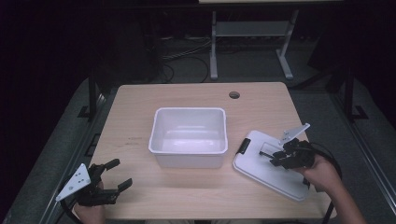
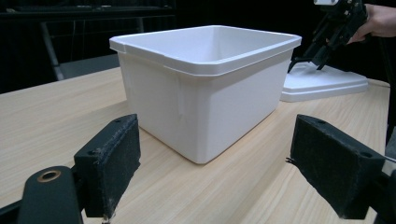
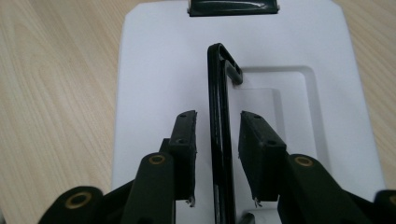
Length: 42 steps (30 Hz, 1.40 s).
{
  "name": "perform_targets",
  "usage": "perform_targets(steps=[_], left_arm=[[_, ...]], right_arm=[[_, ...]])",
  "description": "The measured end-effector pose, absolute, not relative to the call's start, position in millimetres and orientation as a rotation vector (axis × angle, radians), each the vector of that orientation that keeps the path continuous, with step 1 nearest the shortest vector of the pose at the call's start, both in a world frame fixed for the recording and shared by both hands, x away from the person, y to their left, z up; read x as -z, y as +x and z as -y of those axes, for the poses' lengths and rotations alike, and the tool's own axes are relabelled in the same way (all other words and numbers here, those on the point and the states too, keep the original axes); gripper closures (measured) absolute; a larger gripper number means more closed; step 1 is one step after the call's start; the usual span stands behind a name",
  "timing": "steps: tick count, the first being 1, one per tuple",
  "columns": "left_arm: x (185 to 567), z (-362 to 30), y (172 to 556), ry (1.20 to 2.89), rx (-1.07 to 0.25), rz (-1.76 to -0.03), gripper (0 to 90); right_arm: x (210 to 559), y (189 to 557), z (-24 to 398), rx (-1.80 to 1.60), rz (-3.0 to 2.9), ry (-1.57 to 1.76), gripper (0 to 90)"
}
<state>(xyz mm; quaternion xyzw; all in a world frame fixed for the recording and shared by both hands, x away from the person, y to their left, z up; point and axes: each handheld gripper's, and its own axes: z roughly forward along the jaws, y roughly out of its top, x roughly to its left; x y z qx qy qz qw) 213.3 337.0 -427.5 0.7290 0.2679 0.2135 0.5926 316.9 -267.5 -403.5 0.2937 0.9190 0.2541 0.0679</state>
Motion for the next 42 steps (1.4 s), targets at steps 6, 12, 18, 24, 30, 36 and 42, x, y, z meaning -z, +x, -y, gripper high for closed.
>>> perform_targets(steps=[6,12,18,24,30,36,42], left_arm=[[427.5,-337.1,213.2,1.693,-0.497,-0.625,15.7],[427.5,-337.2,213.2,1.692,-0.497,-0.625,15.7],[427.8,-337.0,213.5,1.694,-0.494,-0.625,15.7],[427.8,-336.6,213.4,1.696,-0.494,-0.623,15.7],[428.0,-336.9,213.4,1.691,-0.494,-0.625,15.7],[428.0,-337.2,213.2,1.688,-0.492,-0.628,15.7],[427.7,-337.4,212.8,1.688,-0.495,-0.627,15.7]], right_arm=[[403.1,317.6,268.1,-0.753,-2.762,0.885,70.7],[401.5,318.4,267.6,-0.735,-2.766,0.883,74.0],[400.3,319.8,268.2,-0.725,-2.755,0.883,74.5],[400.0,321.7,269.3,-0.713,-2.757,0.891,75.2],[399.8,323.7,268.9,-0.699,-2.760,0.892,75.5],[399.7,324.4,266.9,-0.694,-2.764,0.882,77.8],[400.2,325.6,267.6,-0.696,-2.770,0.879,79.5]])
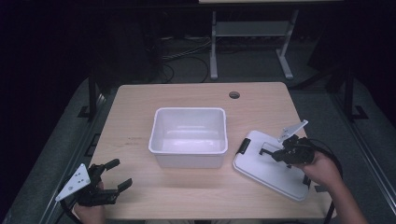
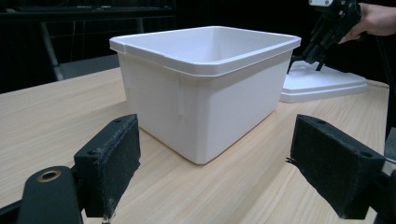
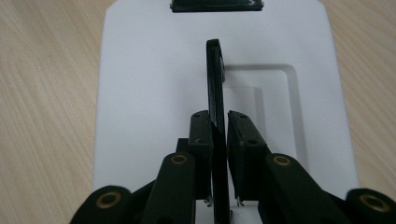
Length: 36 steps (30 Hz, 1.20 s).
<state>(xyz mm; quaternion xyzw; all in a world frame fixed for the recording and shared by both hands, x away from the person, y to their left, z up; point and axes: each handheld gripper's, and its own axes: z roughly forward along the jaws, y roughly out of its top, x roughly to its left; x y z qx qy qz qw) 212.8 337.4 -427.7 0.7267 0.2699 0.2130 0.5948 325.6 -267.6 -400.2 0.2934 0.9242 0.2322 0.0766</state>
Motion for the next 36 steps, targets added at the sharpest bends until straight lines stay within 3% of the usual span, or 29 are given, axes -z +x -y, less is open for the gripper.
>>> perform_targets(steps=[36], left_arm=[[427.1,-337.9,212.1,1.687,-0.499,-0.625,15.7]], right_arm=[[400.2,330.7,273.2,-0.723,-2.799,0.863,83.9]])
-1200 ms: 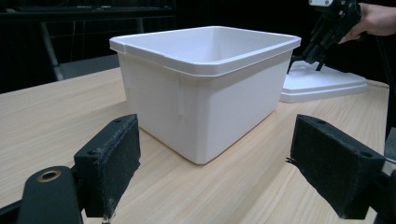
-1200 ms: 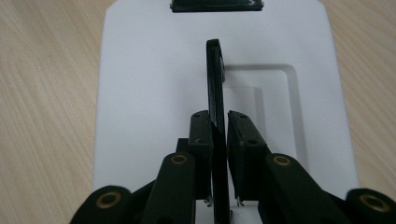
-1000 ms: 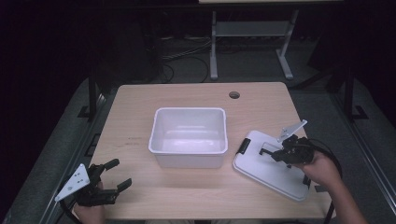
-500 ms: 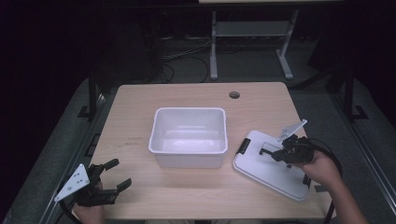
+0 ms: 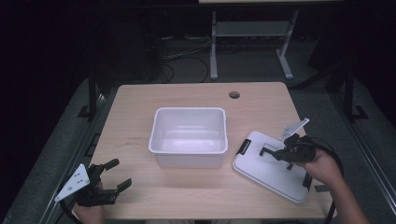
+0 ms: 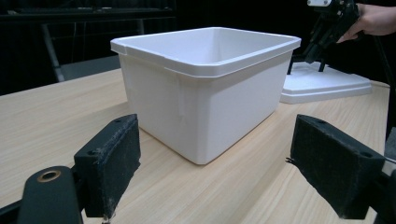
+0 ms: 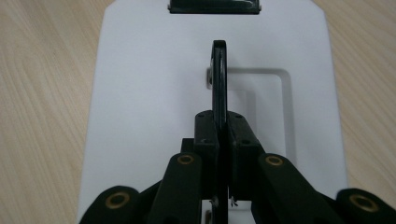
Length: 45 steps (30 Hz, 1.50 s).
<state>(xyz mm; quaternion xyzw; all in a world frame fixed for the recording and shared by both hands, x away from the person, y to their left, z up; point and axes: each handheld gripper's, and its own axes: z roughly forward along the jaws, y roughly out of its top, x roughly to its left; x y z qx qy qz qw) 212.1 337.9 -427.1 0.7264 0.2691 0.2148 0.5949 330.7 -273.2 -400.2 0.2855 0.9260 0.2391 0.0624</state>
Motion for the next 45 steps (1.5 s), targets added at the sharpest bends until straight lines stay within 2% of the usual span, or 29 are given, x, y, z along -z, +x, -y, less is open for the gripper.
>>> perform_targets(steps=[21,45], left_arm=[[427.0,-337.5,211.9,1.688,-0.503,-0.622,15.7],[427.5,-337.0,212.1,1.691,-0.502,-0.627,15.7]], right_arm=[[396.6,327.4,278.5,-0.755,-2.797,0.853,84.5],[368.1,322.3,281.6,-0.782,-2.769,0.782,84.5]])
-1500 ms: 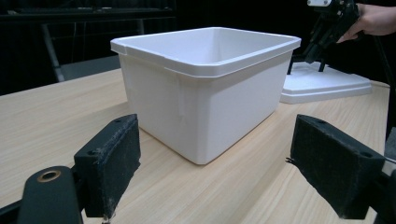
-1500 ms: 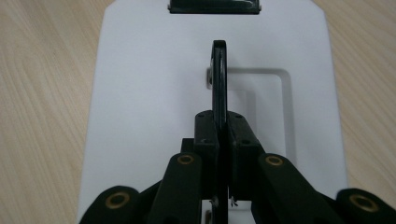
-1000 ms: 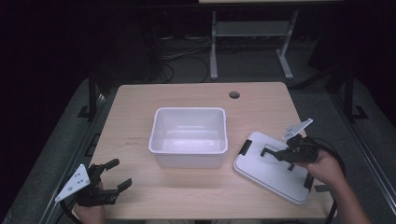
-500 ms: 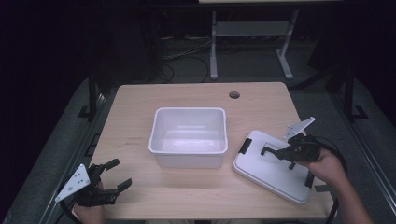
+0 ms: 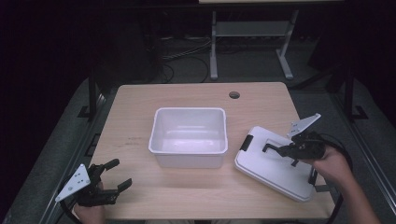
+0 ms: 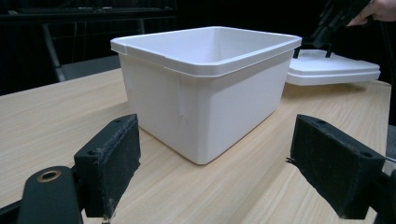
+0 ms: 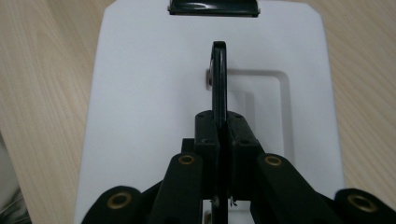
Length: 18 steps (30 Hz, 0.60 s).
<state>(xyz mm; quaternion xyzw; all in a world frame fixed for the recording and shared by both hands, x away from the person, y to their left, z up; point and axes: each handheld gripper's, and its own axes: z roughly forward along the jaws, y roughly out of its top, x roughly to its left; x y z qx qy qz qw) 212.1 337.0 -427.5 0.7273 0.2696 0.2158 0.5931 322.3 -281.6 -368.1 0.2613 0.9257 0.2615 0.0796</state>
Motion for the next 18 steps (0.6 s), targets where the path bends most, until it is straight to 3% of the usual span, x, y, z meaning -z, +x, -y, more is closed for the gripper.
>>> perform_targets(steps=[18], left_arm=[[428.8,-336.8,213.4,1.695,-0.497,-0.631,15.7]], right_arm=[[338.6,318.0,283.1,-0.794,-2.766,0.720,84.5]])
